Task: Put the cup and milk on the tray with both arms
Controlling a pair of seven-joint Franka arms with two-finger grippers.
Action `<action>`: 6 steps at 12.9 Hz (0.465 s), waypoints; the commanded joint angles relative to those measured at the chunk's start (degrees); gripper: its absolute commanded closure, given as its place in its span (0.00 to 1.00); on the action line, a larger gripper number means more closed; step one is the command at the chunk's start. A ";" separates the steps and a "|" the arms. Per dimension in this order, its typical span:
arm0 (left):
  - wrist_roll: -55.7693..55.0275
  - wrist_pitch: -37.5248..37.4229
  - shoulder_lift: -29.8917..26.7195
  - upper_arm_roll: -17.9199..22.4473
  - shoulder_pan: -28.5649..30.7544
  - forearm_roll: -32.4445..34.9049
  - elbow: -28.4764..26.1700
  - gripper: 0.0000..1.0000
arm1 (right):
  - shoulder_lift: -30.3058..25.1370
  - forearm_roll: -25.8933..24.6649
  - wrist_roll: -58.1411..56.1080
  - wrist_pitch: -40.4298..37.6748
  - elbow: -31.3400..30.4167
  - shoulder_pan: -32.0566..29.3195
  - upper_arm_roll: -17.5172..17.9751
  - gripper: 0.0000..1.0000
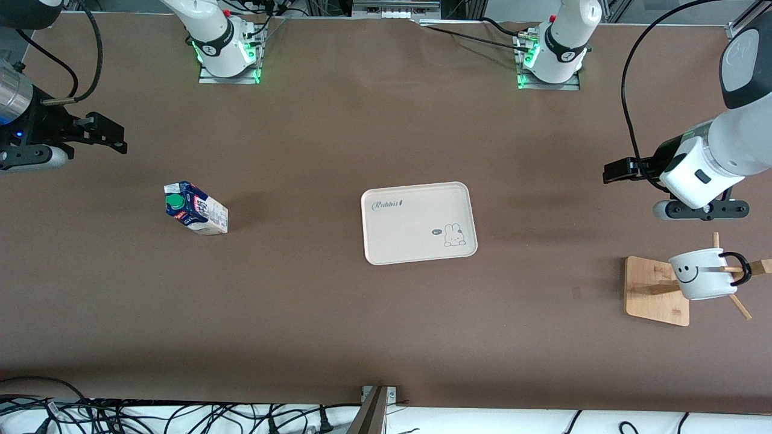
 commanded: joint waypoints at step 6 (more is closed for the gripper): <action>-0.42 -1.17 0.18 -0.02 -0.07 -0.09 1.12 0.00 | -0.77 0.89 -0.30 0.08 -0.03 0.11 0.06 0.00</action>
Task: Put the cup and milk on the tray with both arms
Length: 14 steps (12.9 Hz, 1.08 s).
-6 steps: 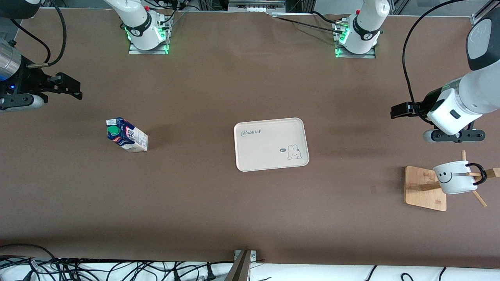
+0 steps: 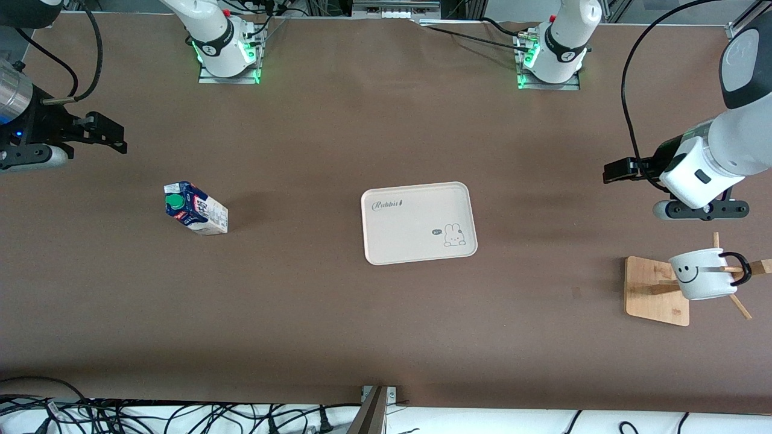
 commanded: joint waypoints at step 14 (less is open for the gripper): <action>-0.42 -1.17 0.27 -0.02 -0.15 -0.09 1.12 0.00 | 5.62 0.18 -0.47 1.52 1.90 1.67 -0.22 0.00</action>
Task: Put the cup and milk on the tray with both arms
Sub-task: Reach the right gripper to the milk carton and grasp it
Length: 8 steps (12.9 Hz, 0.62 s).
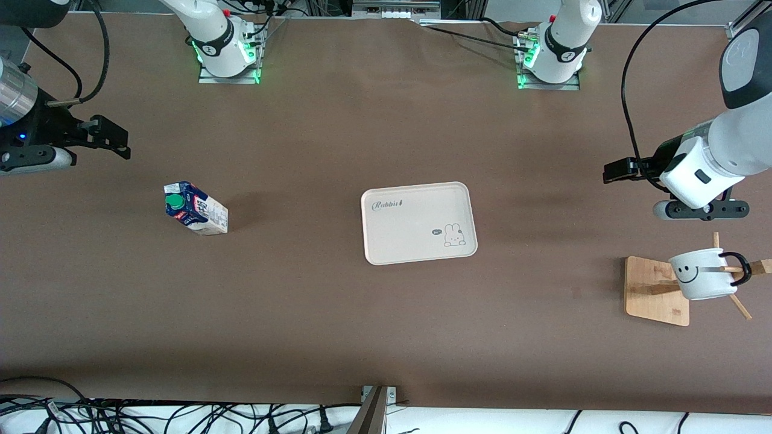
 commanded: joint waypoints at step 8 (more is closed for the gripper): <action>-0.42 -1.25 0.27 -0.02 -0.07 -0.09 1.11 0.00 | 11.06 1.59 -0.06 11.19 -7.83 0.90 0.20 0.00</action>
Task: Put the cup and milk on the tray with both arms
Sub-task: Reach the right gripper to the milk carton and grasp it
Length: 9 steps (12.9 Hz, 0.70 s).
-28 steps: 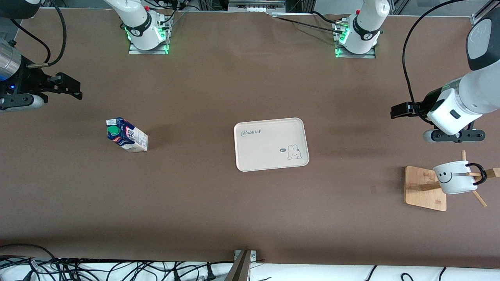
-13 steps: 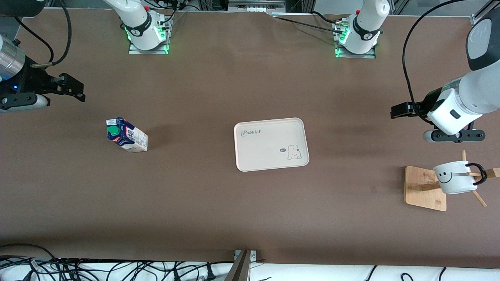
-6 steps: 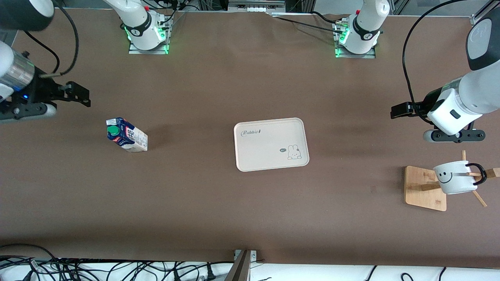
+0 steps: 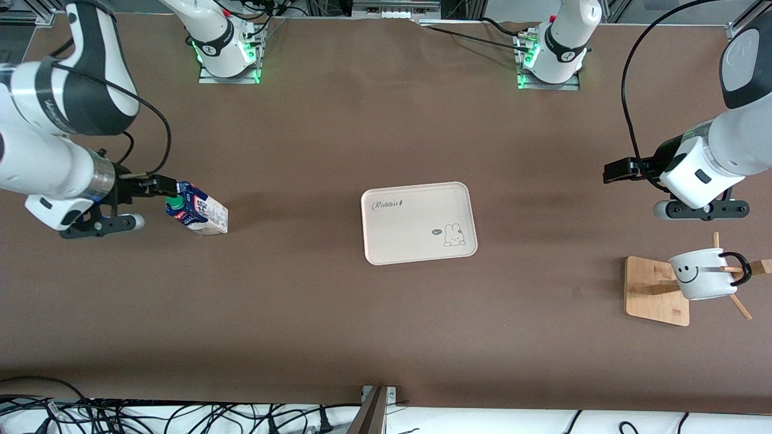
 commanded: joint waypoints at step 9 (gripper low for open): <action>-0.42 -1.25 0.27 -0.02 -0.15 -0.01 1.07 0.00 | -1.62 1.89 -0.39 15.23 -16.40 -0.33 -0.90 0.00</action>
